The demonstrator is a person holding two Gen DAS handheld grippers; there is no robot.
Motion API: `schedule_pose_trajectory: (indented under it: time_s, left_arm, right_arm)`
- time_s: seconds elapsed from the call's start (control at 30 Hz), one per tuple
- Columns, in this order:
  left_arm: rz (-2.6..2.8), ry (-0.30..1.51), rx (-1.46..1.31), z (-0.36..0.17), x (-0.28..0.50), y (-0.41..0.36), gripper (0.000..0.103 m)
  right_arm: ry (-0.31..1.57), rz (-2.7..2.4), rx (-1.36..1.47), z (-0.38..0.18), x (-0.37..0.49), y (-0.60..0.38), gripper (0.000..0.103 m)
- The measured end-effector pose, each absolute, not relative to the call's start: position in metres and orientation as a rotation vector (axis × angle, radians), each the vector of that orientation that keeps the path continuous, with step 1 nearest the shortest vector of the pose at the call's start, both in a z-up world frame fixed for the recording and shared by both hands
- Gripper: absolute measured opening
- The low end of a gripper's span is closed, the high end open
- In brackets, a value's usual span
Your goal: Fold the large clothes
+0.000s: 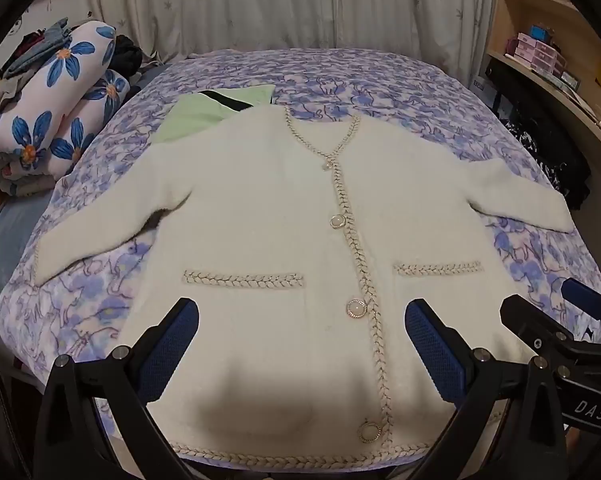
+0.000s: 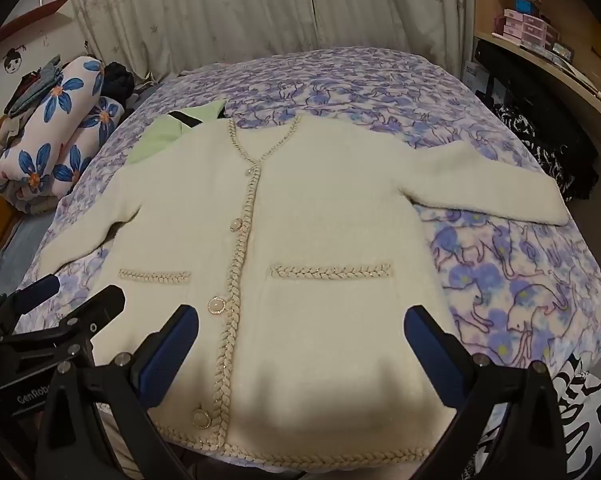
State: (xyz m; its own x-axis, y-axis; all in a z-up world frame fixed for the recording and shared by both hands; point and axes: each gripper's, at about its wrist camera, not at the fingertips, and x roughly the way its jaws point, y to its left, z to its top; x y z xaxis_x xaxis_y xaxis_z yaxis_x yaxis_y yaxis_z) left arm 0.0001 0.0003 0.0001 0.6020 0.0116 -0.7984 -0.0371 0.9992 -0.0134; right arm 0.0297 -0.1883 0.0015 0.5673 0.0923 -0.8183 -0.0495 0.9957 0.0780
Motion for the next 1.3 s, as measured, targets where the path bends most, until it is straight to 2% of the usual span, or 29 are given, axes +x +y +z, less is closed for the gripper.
schedule_pose_trajectory:
  time_s: [1.3]
  left_arm:
    - [0.024,0.939,-0.046,-0.003,-0.004,0.012,0.102]
  right_arm:
    - [0.947,0.074,0.031,0.003,0.027,-0.175,0.103]
